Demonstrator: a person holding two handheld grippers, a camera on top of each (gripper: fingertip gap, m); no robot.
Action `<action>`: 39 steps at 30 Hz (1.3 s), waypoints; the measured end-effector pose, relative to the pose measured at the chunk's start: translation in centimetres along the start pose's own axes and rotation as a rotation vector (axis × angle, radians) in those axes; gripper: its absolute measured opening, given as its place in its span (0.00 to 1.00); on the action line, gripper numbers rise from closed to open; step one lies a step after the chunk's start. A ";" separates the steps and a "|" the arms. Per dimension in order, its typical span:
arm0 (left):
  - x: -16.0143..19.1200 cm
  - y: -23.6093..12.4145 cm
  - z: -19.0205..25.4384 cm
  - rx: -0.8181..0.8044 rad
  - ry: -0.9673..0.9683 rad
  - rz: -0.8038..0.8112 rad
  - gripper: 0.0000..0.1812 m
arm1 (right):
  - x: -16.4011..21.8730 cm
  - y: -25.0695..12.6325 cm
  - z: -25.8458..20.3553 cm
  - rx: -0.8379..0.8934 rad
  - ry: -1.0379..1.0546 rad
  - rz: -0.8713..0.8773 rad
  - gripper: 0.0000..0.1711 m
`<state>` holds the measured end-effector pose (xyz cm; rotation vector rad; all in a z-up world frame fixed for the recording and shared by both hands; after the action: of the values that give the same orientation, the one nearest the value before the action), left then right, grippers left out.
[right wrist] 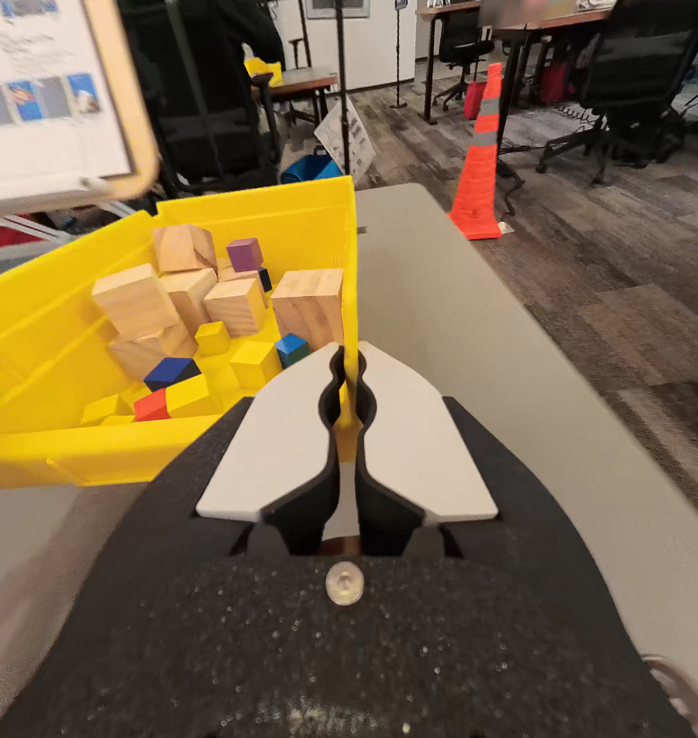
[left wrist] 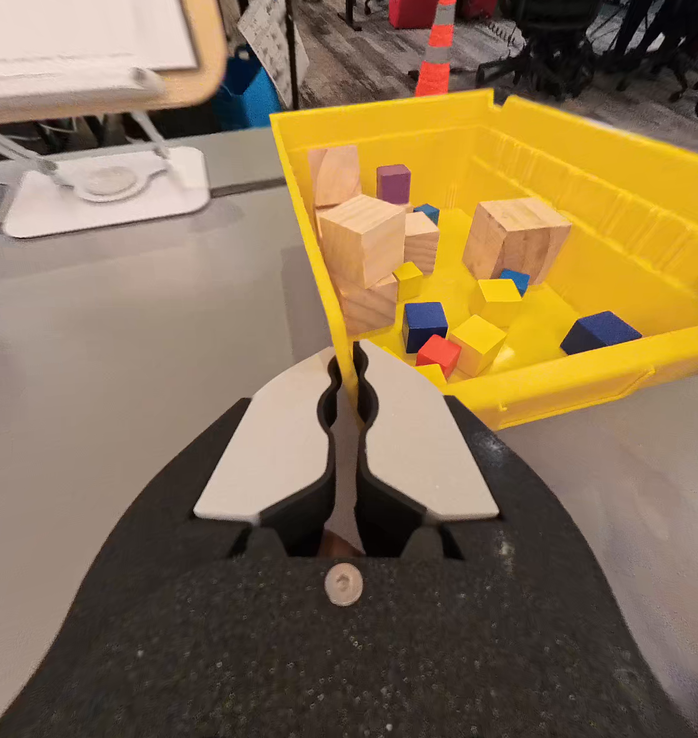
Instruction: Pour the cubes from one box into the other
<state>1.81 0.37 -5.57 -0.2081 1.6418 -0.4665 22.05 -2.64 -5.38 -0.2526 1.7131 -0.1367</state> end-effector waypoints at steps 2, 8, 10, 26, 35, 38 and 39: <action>0.0 -1.3 -3.8 -0.020 -0.030 0.031 0.03 | 0.3 0.1 -3.9 -0.037 0.006 0.025 0.01; 1.5 -3.6 -16.0 -0.154 -0.039 0.077 0.02 | 1.9 2.8 -16.1 -0.142 -0.036 0.025 0.01; 2.5 -3.4 -19.1 -0.193 -0.038 0.064 0.01 | 3.2 4.0 -19.1 -0.157 -0.033 -0.006 0.01; 8.7 -6.8 -26.6 -0.074 -0.144 -0.083 0.21 | 7.2 1.6 -22.4 -0.424 -0.246 -0.199 0.10; 9.0 -7.8 -47.5 -0.526 -0.215 -0.047 0.25 | 5.7 -0.6 -23.8 -0.466 -0.331 -0.092 0.08; 9.6 -4.3 -49.6 -0.446 -0.256 -0.108 0.27 | 6.8 -1.9 -27.4 -0.561 -0.389 -0.086 0.09; 9.8 -3.5 -49.9 -0.427 -0.269 -0.107 0.24 | 7.5 -2.3 -28.7 -0.603 -0.408 -0.102 0.09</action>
<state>-48.99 2.18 -9.81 -0.6511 1.4527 -0.1525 -7.14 -8.20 -7.45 -0.7598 1.2969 0.3448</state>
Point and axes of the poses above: each gripper's, where its closed fingertips meet, y out along the fingers, x out of its underside, z = x × y across the jaws, the point moved 5 cm from there along -y, back along the fingers, and after that the axes turned 11 degrees about -x, right-handed, at the moved point
